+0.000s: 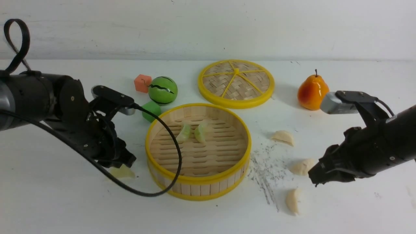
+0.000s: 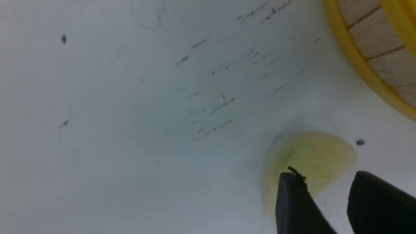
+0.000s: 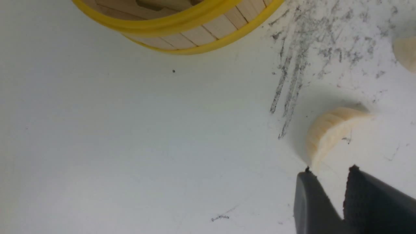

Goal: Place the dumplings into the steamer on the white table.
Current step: 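Reach for and grasp a dumpling on the table with the left gripper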

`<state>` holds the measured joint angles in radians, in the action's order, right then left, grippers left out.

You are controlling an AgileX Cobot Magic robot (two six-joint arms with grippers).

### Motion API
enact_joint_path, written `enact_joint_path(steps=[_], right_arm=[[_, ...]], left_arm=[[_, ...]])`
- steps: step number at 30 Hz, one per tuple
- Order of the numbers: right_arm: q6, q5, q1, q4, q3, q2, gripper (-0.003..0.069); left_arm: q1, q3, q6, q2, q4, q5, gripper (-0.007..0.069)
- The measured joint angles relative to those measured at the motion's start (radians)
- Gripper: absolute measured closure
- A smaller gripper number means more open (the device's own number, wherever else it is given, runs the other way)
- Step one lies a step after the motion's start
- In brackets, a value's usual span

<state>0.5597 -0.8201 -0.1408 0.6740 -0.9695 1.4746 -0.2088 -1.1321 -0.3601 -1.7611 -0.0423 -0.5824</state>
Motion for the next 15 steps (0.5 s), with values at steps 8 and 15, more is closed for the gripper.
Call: enact_joint_path(steps=[8,15], right_arm=[[0.012,0.000,0.000,0.003,0.000,0.000,0.0491],[0.016,0.000,0.000,0.006,0.000,0.000,0.0491]], left_arm=[[0.000,0.000,-0.245,-0.073,-0.027,0.008,0.0386],[0.003,-0.005,-0.181,-0.083,-0.060,0.017,0.0410]])
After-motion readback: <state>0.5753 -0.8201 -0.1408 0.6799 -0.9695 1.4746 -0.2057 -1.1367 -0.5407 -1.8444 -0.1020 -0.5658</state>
